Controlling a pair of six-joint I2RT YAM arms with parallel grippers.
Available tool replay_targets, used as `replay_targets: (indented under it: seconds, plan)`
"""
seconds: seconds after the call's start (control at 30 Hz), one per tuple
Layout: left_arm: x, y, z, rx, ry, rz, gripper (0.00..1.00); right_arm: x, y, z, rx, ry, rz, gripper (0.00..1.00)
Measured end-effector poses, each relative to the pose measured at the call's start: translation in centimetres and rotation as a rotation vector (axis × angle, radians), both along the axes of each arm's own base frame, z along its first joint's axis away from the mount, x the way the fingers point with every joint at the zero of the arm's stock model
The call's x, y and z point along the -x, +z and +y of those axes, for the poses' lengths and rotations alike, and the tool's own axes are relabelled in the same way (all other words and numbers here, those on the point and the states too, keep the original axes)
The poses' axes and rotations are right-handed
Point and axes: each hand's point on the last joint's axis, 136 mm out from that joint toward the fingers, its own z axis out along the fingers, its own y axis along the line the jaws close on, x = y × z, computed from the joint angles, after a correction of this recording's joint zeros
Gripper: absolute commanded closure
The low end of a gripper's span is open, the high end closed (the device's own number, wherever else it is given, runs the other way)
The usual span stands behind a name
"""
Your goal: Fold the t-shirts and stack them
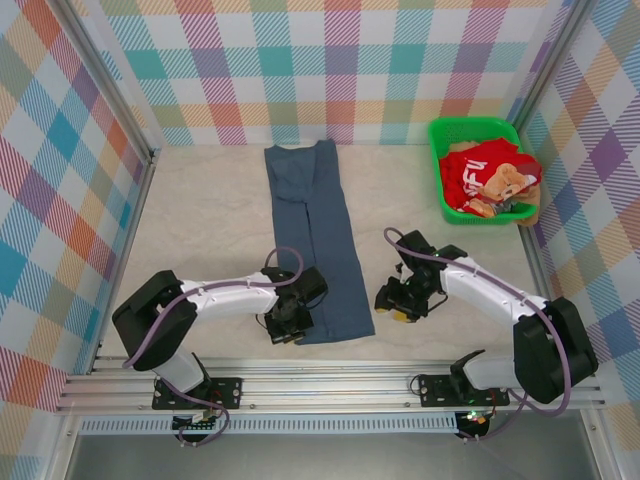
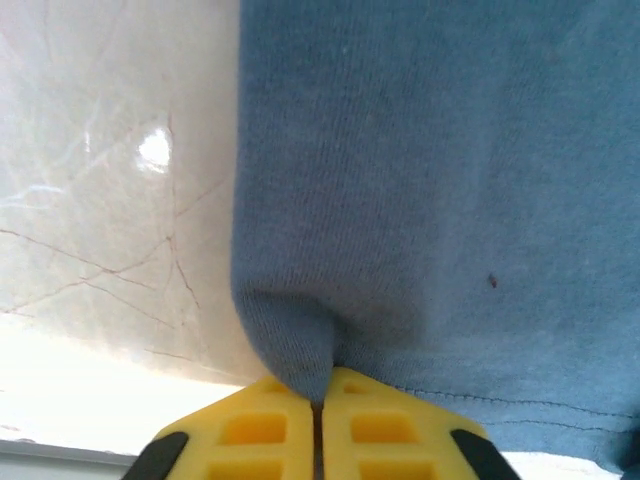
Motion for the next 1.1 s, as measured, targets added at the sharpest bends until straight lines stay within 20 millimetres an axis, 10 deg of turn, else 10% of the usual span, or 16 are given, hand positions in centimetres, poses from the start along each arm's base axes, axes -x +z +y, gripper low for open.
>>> replay_targets:
  seconds: [0.43,1.1]
  plan:
    - [1.9,0.2,4.6,-0.062,-0.003,-0.04,1.0,4.0,-2.5,5.6,0.048,0.162,0.05,0.56]
    - [2.7,0.1,5.8,-0.05,-0.009,-0.046,1.0,5.4,-4.9,10.0,0.155,0.184,0.084,0.64]
